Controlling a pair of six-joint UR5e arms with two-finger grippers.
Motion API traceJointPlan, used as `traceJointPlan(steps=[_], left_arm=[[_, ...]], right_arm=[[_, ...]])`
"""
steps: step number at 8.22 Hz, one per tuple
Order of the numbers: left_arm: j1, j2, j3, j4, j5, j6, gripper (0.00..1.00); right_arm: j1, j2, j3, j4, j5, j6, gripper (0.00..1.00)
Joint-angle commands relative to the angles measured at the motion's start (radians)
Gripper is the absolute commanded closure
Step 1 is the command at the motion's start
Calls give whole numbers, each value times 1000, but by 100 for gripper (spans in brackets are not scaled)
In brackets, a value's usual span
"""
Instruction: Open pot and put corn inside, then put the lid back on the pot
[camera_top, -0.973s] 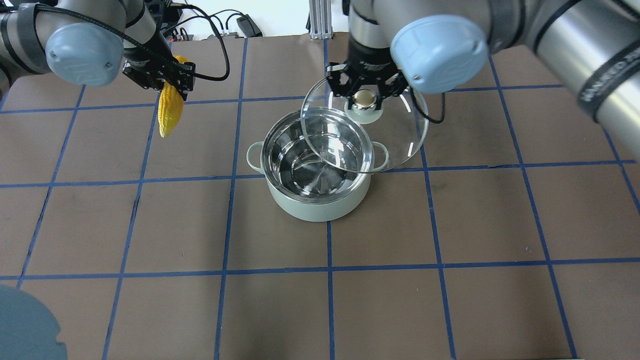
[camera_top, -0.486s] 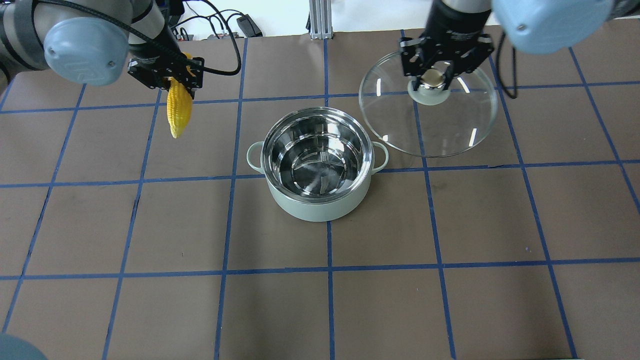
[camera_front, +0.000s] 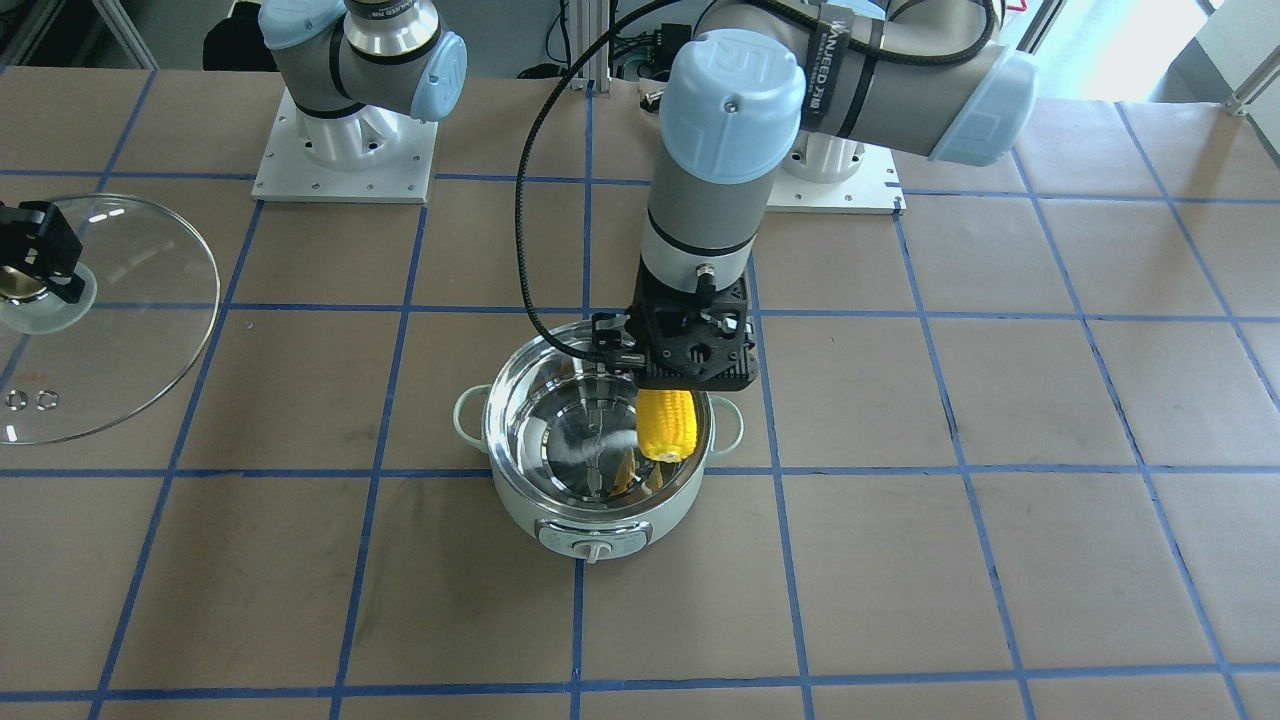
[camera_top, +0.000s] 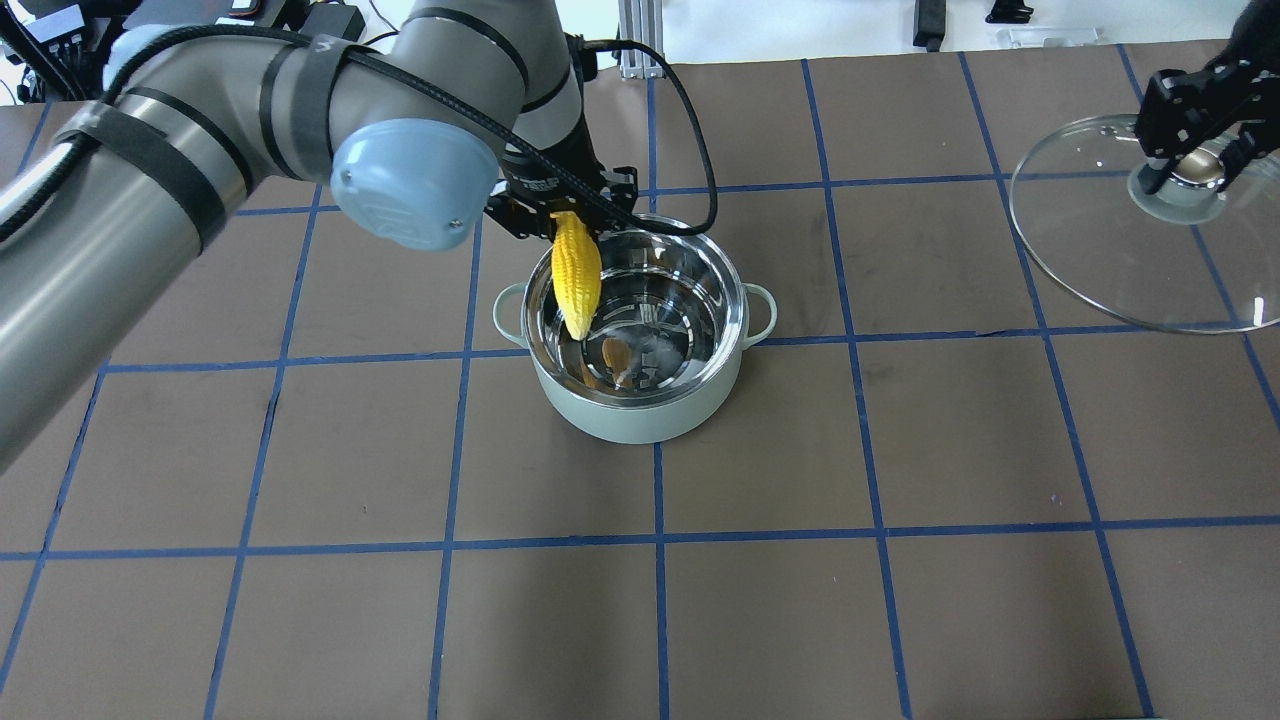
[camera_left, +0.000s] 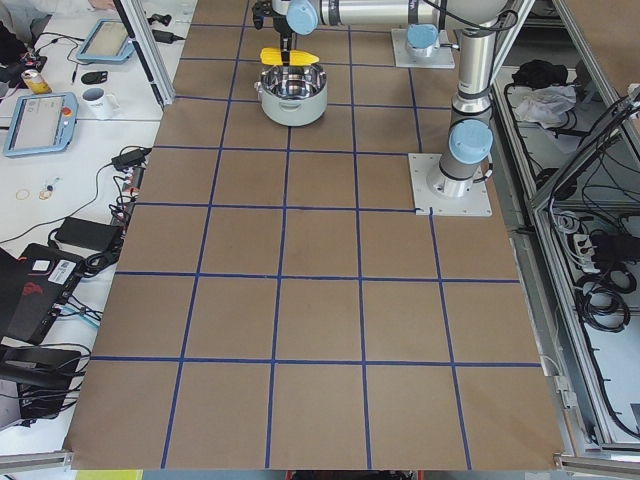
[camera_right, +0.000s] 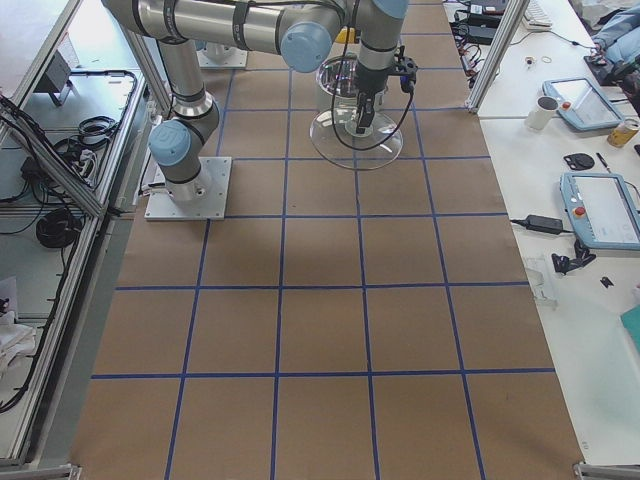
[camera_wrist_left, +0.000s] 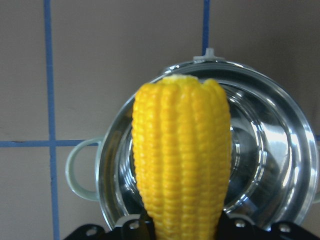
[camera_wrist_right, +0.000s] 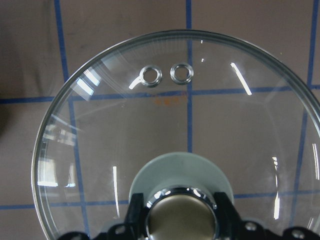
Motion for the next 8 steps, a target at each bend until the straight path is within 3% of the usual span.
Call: traceJointPlan(steps=[1,3,8], left_arm=[[-81,-79,-37,3,-36,-22,100],[-88,-130,-48,44,-34,-77,100],[-86,-181,-46,153,-33,-60,100]], right_arm=[[-65,-4,10,76,-42,-12,100],[-65,-4,12,78,8,-20,100],[-50,4,16,44,-13,-14,100]])
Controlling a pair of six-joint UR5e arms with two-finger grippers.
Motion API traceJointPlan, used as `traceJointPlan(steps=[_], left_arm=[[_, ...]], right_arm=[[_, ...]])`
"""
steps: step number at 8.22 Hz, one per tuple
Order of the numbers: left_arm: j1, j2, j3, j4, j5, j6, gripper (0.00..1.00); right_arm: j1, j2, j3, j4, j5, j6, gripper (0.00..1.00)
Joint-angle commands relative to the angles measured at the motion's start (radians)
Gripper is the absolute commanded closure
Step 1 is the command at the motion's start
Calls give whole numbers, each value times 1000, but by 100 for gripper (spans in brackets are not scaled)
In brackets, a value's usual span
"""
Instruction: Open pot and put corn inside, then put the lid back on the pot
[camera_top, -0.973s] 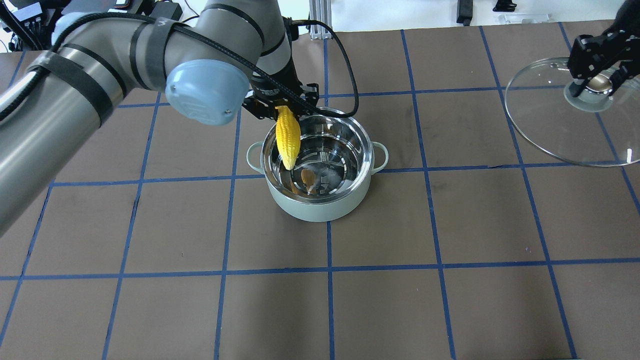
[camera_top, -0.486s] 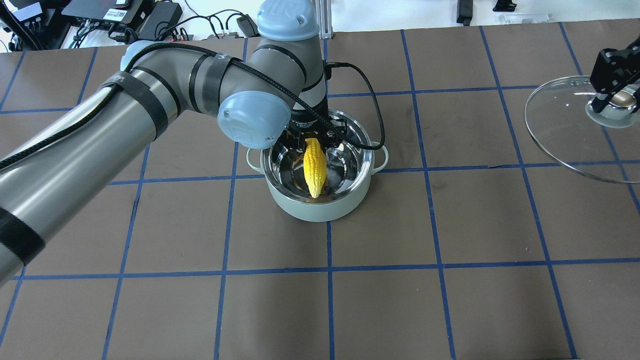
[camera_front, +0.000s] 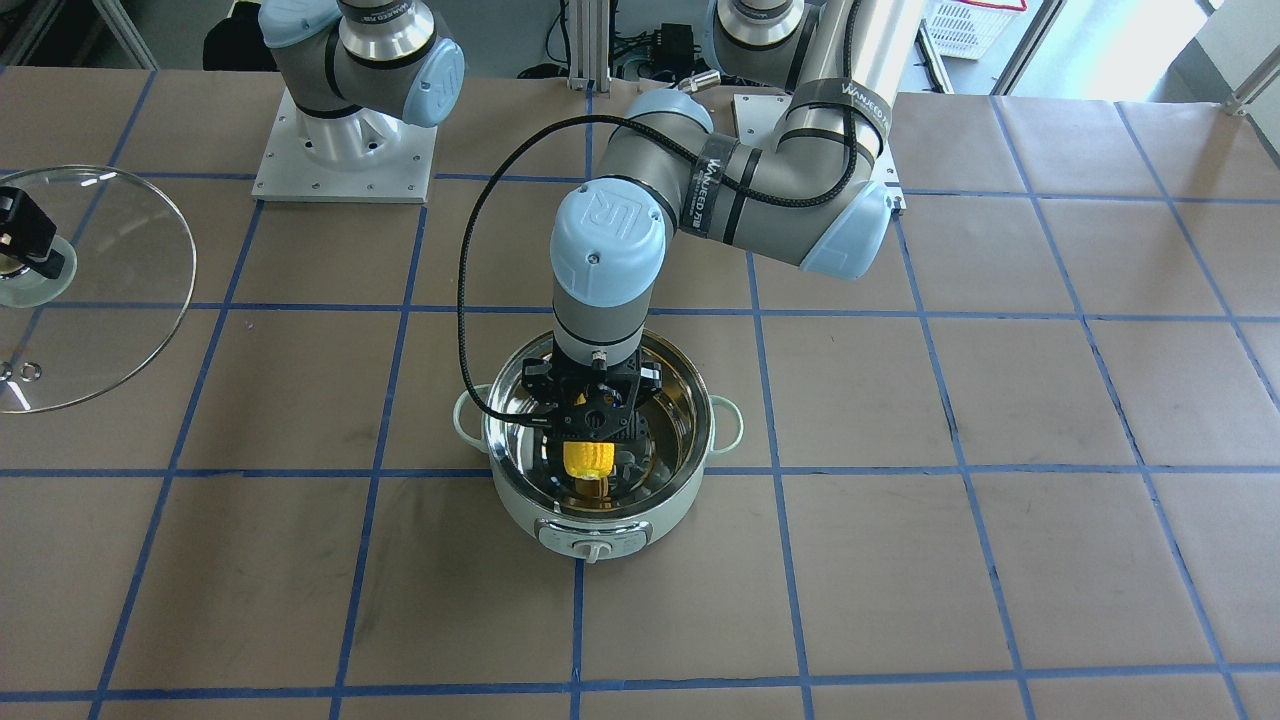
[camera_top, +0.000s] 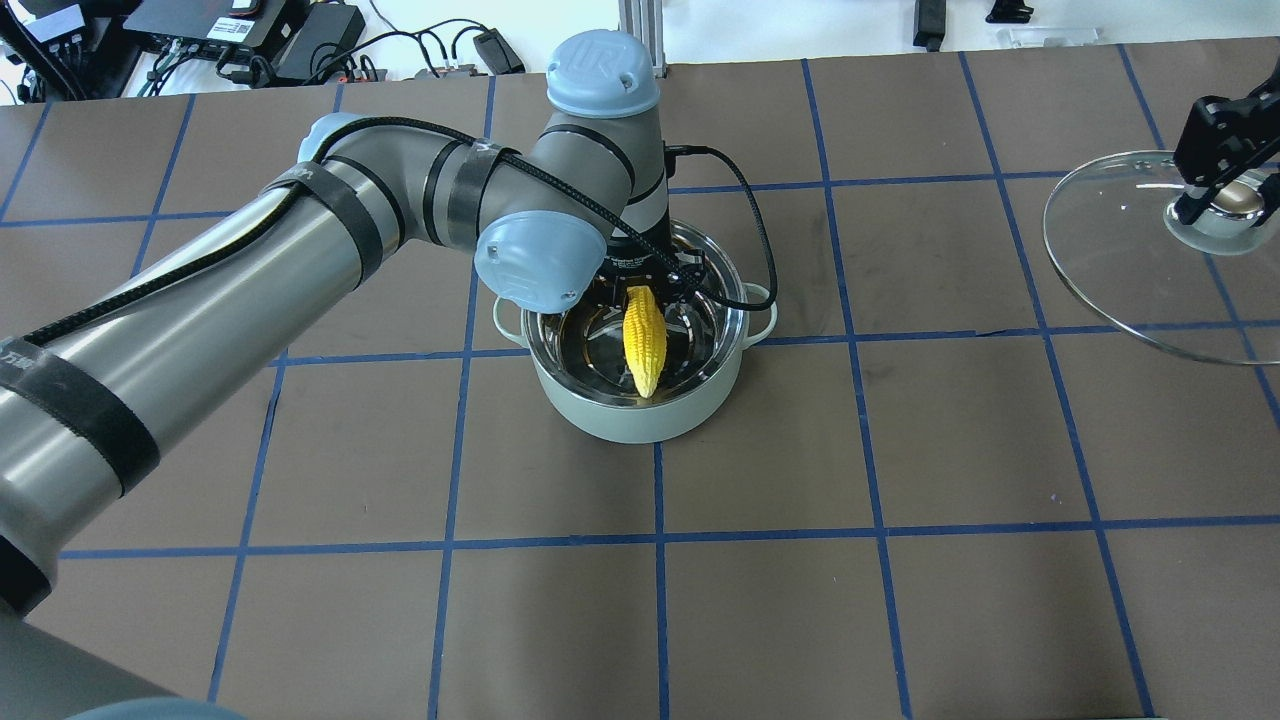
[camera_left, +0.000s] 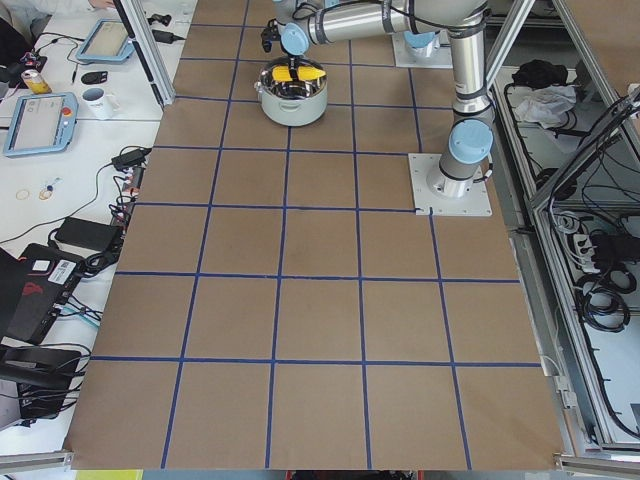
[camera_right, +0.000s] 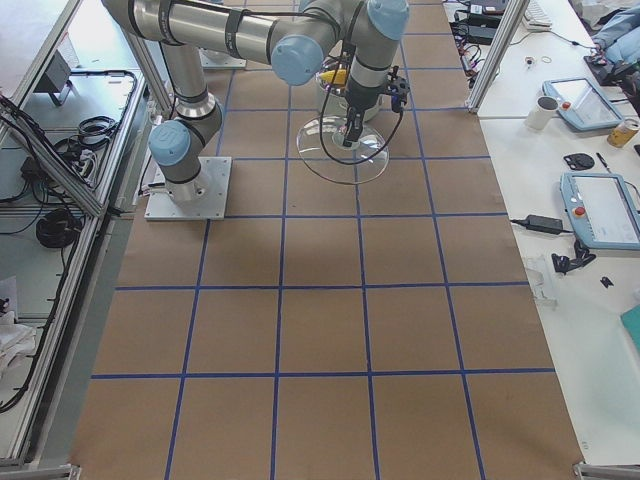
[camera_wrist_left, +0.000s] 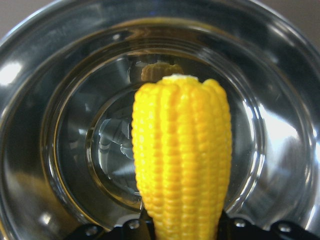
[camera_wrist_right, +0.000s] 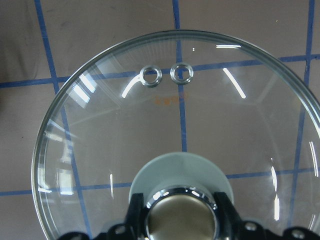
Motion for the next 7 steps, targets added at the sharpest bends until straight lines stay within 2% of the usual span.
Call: traceJointPlan(steps=[1,3,4,5,6,7], left_arm=[[0,-37,-2,83,0,6,100],[0,-39,-4,85,5,3,100],[0,-39,-4,84,5,3,84],[0,-39,-4,84,5,5,52],[0,-39,-4,84,6,3,3],[0,-36,1,84,8,3,0]], right_arm=[[14,6,2,-17,-10,-7,100],[14,6,2,-20,-9,-10,100],[16,8,2,-36,-6,-12,100],[21,2,4,-36,-6,5,100],[33,8,2,-40,-9,2,100],[36,6,4,-40,2,4,100]])
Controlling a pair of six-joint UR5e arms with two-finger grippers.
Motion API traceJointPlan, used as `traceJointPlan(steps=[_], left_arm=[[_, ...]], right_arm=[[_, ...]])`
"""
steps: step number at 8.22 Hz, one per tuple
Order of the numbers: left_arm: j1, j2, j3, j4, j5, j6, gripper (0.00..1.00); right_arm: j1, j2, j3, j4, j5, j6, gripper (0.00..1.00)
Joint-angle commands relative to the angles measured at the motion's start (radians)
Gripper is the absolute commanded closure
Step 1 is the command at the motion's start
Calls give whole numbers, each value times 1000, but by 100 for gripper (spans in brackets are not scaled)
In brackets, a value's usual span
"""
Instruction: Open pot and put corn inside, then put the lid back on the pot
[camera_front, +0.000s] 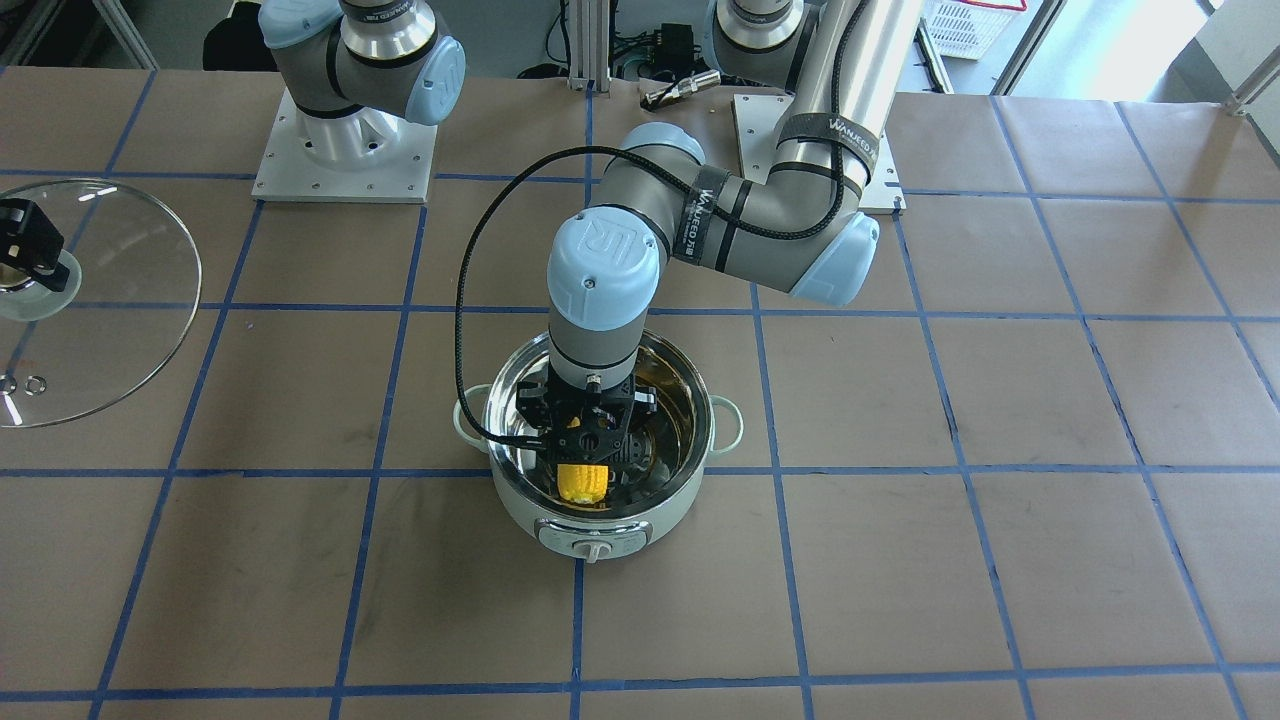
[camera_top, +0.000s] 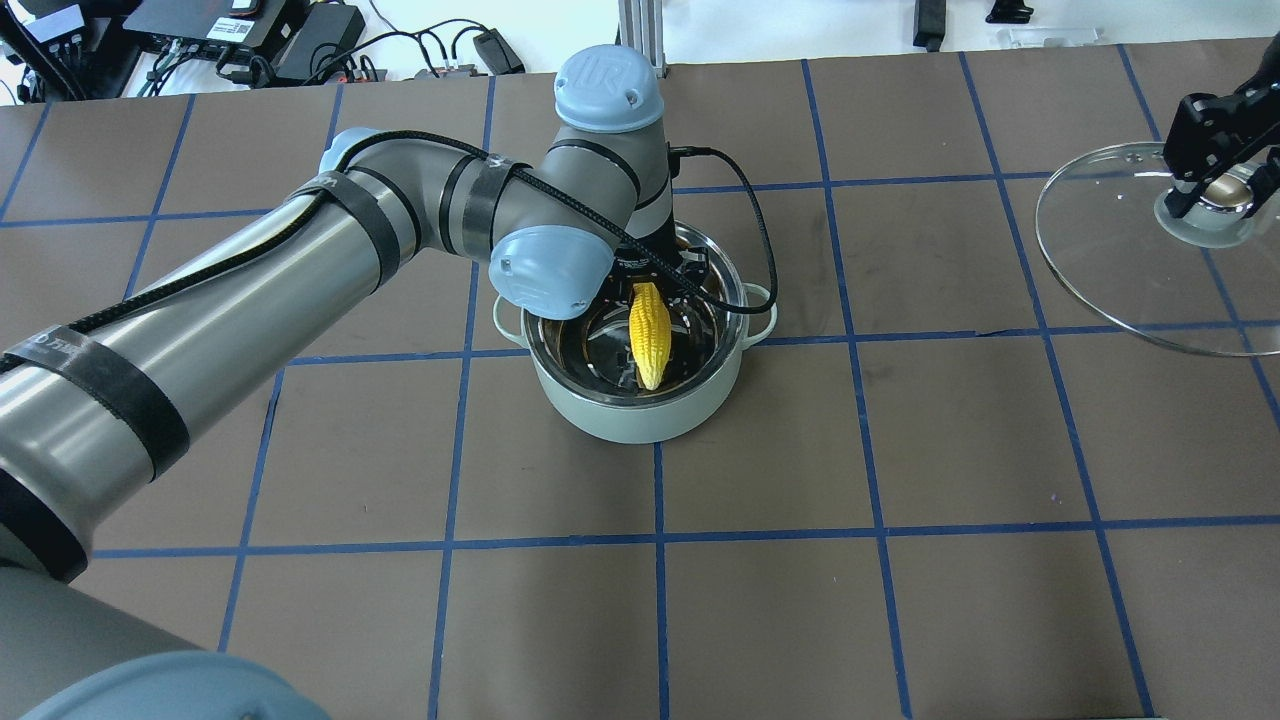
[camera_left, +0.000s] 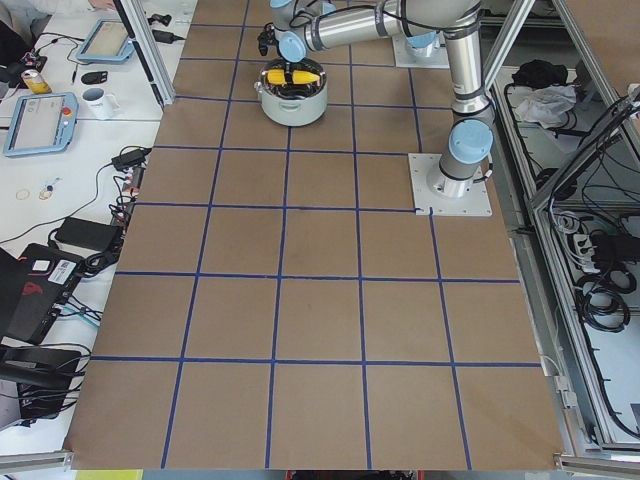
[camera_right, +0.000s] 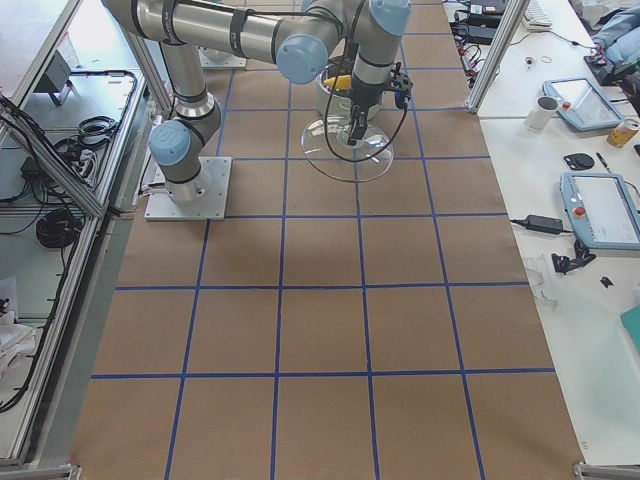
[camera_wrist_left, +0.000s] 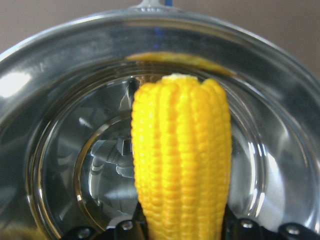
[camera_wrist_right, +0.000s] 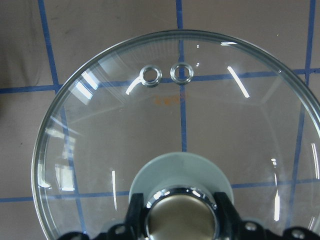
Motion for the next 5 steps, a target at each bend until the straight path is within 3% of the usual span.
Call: traceJointPlan(steps=[1,5], left_arm=[[0,6,7,-14,4,-1,0],[5,64,18,-64,2,-13,0]], right_arm=[[11,3,1,-5,10,4,100],[55,-1,10,-2,12,62,100]])
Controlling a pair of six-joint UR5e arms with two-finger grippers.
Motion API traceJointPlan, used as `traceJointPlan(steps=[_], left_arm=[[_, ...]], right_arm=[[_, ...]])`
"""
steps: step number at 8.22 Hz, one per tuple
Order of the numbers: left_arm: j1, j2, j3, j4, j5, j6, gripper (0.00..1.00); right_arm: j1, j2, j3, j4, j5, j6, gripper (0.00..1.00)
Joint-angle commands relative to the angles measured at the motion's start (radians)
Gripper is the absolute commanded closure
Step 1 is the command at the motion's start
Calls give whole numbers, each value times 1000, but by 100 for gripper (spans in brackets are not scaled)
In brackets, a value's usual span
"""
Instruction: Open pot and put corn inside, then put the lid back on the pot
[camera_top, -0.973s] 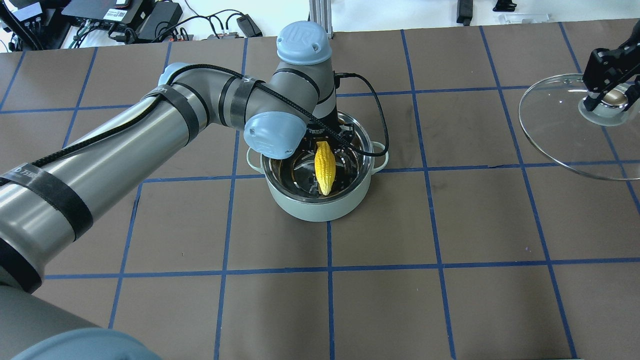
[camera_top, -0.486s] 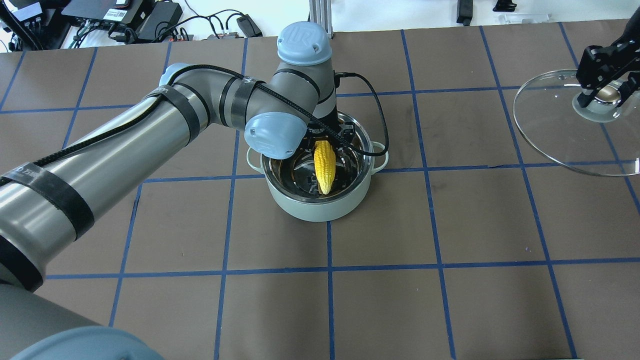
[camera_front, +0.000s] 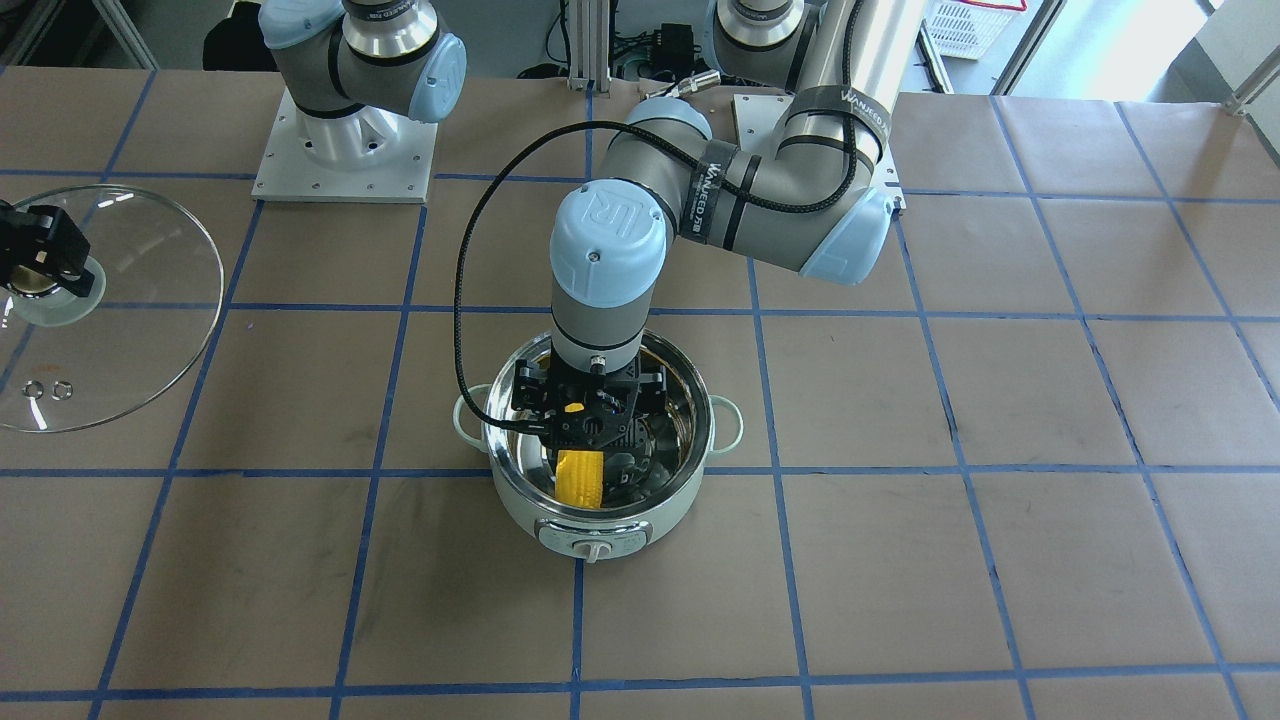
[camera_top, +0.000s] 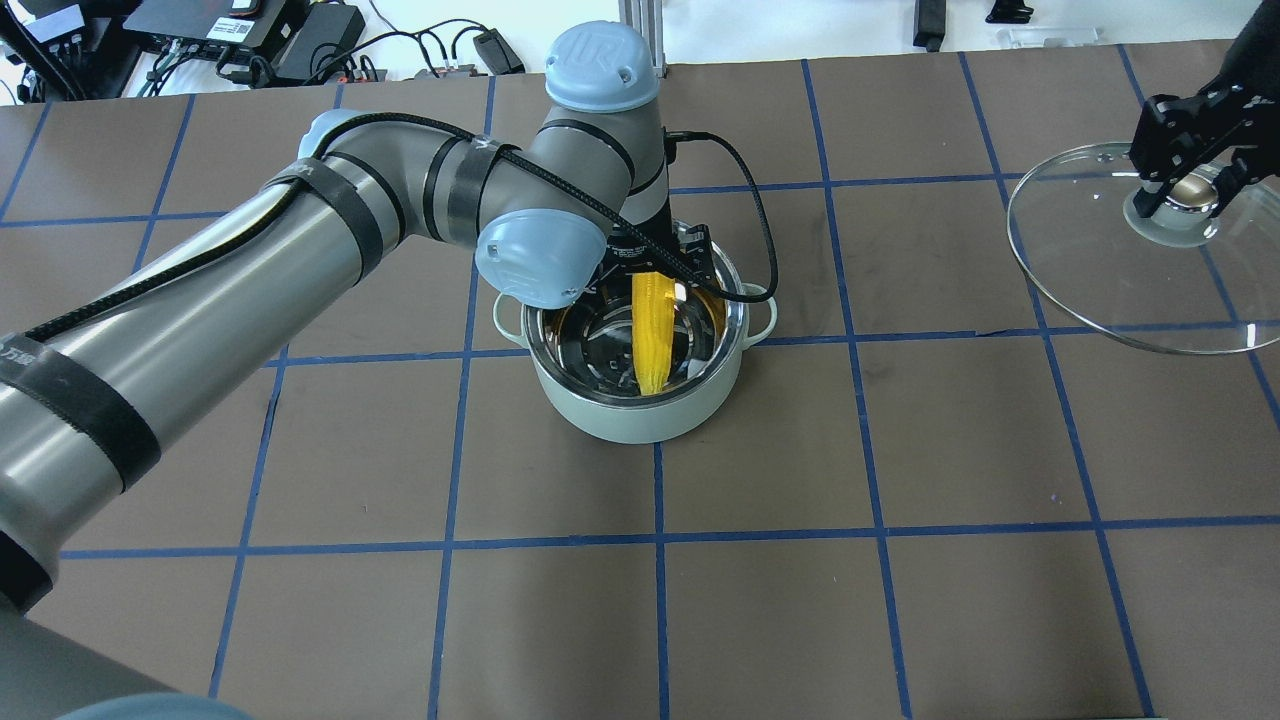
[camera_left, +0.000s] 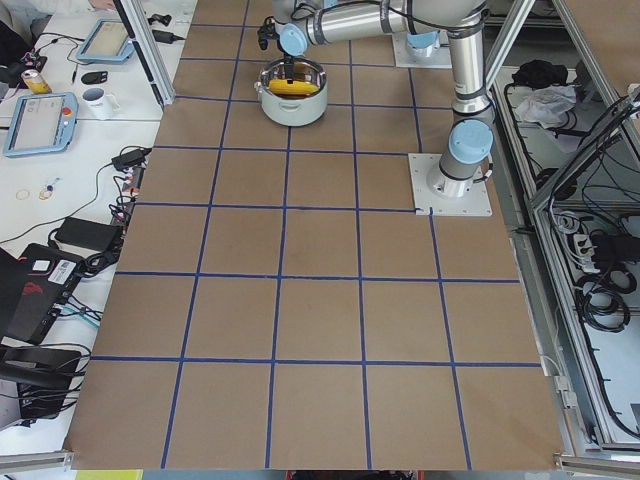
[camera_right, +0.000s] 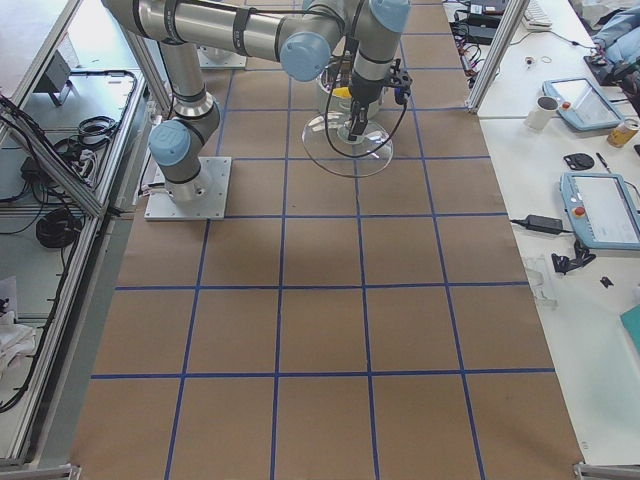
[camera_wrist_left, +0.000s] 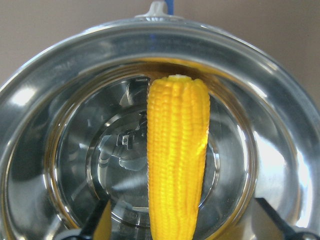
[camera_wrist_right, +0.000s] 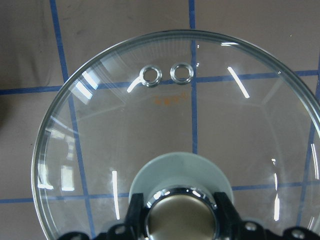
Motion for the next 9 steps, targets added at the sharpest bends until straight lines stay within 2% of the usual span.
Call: traceJointPlan(steps=[1,3,6,9], left_arm=[[10,60,7,-60,0,-13,0],[66,141,35,-91,11,22,0],[249,177,144,-261,37,169,0],[385,223,190,-334,38,318,0]], right_arm=[[46,0,1,0,-1,64,100],[89,3,3,-15,2,136,100],[245,6,4,-43,0,326,100],[434,70,18,-191,11,518,100]])
